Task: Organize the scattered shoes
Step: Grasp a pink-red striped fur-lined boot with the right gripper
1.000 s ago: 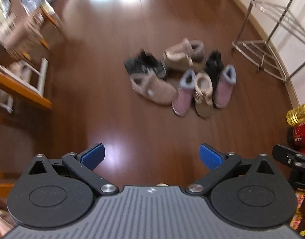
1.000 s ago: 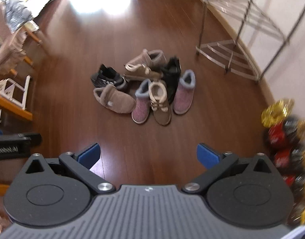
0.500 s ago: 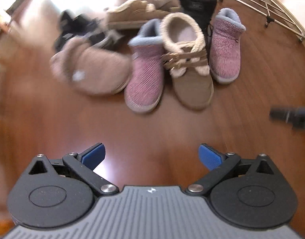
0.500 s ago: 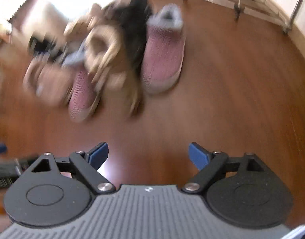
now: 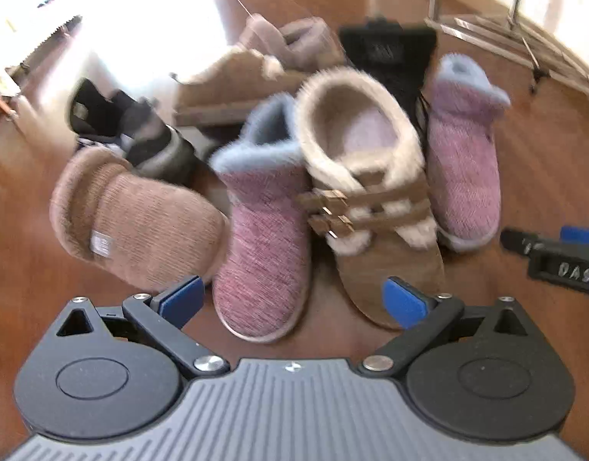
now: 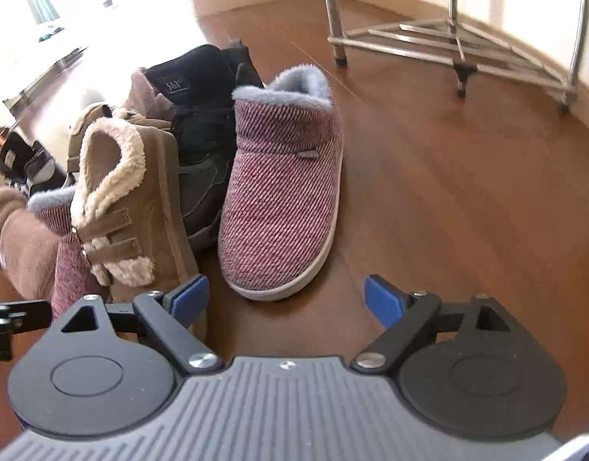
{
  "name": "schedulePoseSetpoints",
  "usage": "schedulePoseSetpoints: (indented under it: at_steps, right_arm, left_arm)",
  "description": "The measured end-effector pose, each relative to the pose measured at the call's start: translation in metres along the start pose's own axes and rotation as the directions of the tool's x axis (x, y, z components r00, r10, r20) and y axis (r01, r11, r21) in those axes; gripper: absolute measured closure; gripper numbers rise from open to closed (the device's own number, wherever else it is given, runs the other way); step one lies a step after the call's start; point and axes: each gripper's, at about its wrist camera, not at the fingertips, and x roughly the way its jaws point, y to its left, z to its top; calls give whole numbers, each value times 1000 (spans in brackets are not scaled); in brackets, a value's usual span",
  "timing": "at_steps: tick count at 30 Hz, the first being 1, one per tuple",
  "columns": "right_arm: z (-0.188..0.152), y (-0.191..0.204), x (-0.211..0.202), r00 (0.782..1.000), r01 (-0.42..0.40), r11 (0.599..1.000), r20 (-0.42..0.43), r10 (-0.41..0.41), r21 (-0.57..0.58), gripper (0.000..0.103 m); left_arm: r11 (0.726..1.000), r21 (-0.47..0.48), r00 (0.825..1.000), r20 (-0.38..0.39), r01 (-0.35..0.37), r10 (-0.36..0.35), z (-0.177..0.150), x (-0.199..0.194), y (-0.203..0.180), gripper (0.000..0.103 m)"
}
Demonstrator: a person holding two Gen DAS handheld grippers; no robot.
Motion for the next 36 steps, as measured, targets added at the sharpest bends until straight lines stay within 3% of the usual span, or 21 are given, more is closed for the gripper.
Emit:
schedulePoseSetpoints:
  at_steps: [2, 6, 11, 15, 18, 19, 20, 23, 25, 27, 29, 32, 34, 35, 36]
  right_arm:
    - [0, 2, 14, 1000, 10, 999, 9, -10, -39, 10]
    - [7, 8, 39, 1000, 26, 997, 19, -24, -72, 10]
    - [44, 14, 59, 995, 74, 993, 75, -68, -89, 3]
    - [57, 22, 92, 991, 113, 983, 89, -101, -144, 4]
    - [52, 20, 103, 994, 96, 973, 61, -85, -208, 30]
    - [50, 20, 103, 995, 92, 970, 58, -81, -225, 45]
    - [48, 20, 99, 995, 93, 964, 53, -83, -247, 54]
    - [35, 6, 76, 996, 80, 952, 0, -84, -295, 64]
    - [18, -7, 56, 995, 77, 938, -30, -93, -338, 63]
    - [8, -12, 43, 995, 62, 928, -48, -86, -366, 49]
    - [5, -12, 33, 996, 48, 923, -48, -72, -383, 27]
    - [9, -1, 28, 995, 95, 889, 35, -89, -448, 9]
    - [17, 4, 35, 994, 113, 883, 56, -98, -455, 8]
    - [21, 5, 40, 993, 116, 885, 60, -99, -452, 16]
    - [25, 4, 49, 994, 109, 894, 45, -99, -435, 33]
  left_arm:
    - [1000, 16, 1000, 7, -14, 14, -7, 9, 2, 1]
    - [999, -5, 996, -79, -35, 35, -13, 35, 4, 1]
    - [1000, -20, 996, -88, -22, 20, -10, 41, -2, 1]
    - [999, -32, 995, -95, -11, 8, -7, 46, -7, 1]
    - [999, -41, 995, -101, -3, -1, -5, 50, -11, 1]
    - [999, -38, 995, -100, -2, -2, -4, 51, -12, 1]
    - [1000, -29, 995, -96, -2, -1, -4, 51, -14, 1]
    - [1000, -4, 996, -84, -3, 3, -3, 54, -19, 1]
    - [1000, 7, 996, -85, 3, -3, -3, 56, -21, 1]
    - [1000, 15, 996, -91, 7, -6, -2, 58, -23, 1]
    - [1000, 20, 995, -100, 9, -7, -3, 59, -26, 1]
    - [999, 32, 993, -115, 19, -15, -10, 54, -31, 1]
    - [999, 46, 994, -110, 24, -19, -15, 47, -33, 1]
    - [998, 56, 994, -107, 27, -21, -18, 44, -34, 1]
    - [998, 63, 994, -105, 28, -22, -21, 41, -35, 1]
